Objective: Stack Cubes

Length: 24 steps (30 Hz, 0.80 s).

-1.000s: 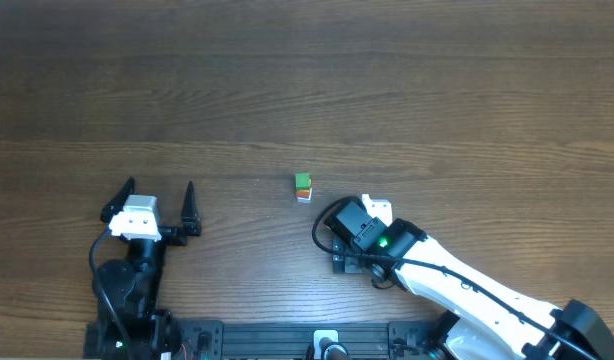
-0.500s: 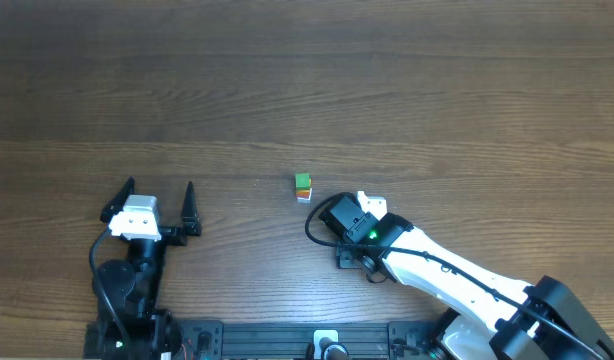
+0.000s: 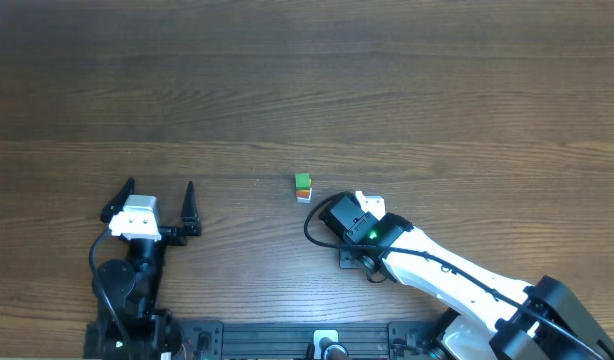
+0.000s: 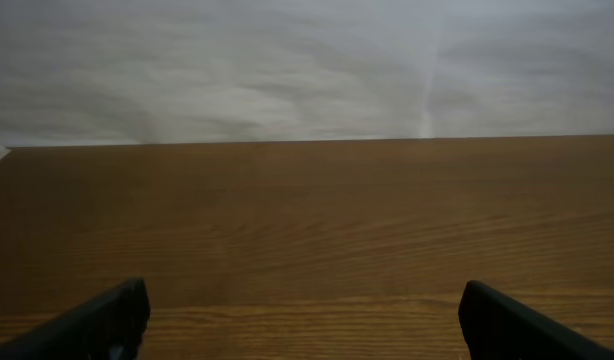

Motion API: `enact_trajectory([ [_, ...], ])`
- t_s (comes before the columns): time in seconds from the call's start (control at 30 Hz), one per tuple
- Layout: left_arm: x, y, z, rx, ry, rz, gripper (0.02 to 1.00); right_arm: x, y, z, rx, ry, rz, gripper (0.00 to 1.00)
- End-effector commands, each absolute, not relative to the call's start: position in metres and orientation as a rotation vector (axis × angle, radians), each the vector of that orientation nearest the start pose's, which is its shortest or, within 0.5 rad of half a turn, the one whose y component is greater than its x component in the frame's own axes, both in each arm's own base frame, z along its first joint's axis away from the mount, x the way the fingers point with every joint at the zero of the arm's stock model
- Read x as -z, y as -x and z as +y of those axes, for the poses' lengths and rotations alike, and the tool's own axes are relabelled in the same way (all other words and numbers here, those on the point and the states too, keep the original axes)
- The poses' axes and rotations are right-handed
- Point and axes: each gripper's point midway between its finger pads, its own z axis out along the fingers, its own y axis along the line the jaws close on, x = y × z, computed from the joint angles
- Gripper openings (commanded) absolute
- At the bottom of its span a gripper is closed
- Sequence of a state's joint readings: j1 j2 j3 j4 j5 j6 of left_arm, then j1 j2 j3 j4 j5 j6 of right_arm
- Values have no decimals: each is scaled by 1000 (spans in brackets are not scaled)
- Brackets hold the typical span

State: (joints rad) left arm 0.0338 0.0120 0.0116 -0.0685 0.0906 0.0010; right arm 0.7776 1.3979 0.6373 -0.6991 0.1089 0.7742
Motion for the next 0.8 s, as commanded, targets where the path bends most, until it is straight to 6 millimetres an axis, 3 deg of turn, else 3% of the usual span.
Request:
enact_trajectory([
  [0.03,-158,-246,-10,45,-67,1638,1000,-2,-170,136,36,5,2987,465],
  [0.8,-158,-246,-10,45,-67,1638,1000,4,-168,135,47,9,3005,279],
])
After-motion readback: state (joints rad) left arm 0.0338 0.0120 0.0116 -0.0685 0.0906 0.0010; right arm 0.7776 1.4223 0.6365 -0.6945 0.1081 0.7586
